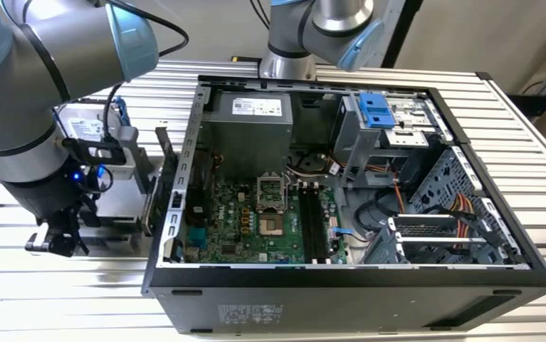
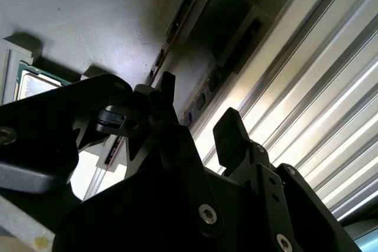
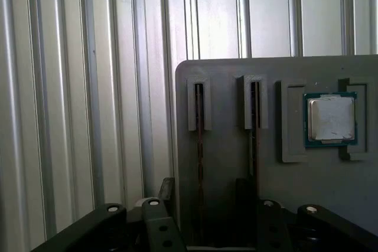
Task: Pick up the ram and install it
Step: 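Pick up the ram and move it above insertion slot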
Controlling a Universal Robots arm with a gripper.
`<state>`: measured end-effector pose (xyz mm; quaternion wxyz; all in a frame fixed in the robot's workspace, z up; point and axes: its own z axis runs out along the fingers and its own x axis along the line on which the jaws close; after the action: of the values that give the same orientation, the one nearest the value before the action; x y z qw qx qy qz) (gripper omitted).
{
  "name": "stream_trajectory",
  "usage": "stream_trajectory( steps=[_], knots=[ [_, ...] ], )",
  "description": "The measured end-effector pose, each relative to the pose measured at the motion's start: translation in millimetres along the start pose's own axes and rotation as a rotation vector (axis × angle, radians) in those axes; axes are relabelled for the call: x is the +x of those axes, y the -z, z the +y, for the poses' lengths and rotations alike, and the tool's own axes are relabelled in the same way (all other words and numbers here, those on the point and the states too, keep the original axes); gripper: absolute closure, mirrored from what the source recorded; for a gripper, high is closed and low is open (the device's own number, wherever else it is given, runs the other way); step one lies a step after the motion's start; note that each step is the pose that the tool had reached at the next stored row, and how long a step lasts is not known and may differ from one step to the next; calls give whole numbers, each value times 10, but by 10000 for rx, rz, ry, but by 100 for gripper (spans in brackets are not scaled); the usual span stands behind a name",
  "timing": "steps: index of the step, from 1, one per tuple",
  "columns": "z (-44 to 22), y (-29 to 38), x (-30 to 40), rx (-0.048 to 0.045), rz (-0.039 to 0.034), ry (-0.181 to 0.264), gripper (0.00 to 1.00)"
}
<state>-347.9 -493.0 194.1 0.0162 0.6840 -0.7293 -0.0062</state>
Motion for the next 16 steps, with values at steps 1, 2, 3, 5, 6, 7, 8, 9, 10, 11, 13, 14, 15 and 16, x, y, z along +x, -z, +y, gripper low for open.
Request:
stream_trajectory(
  steps=[1,2,3,5,6,7,8,9,10,11,13,14,15,16],
  knots=[
    [-1,-2,8,0,0,1,0],
    [-1,-4,16,-1,1,-1,0],
    [-3,-7,25,0,0,-1,0],
    [-4,-15,38,1,-1,0,0],
    [-3,-19,39,0,-1,-2,0],
    [-4,-26,39,2,-2,-2,0],
    [-3,-28,39,-1,1,-3,0],
    [-4,-30,40,-2,1,-2,0],
    [-4,-33,40,-1,1,-1,0],
    [-4,-33,40,-2,1,-1,0],
    [-5,-36,40,-1,1,-1,0],
    [-4,-37,40,0,0,-1,0],
    [-5,-37,40,-1,0,-1,0],
    [-5,-38,40,0,0,-1,0]
  ],
)
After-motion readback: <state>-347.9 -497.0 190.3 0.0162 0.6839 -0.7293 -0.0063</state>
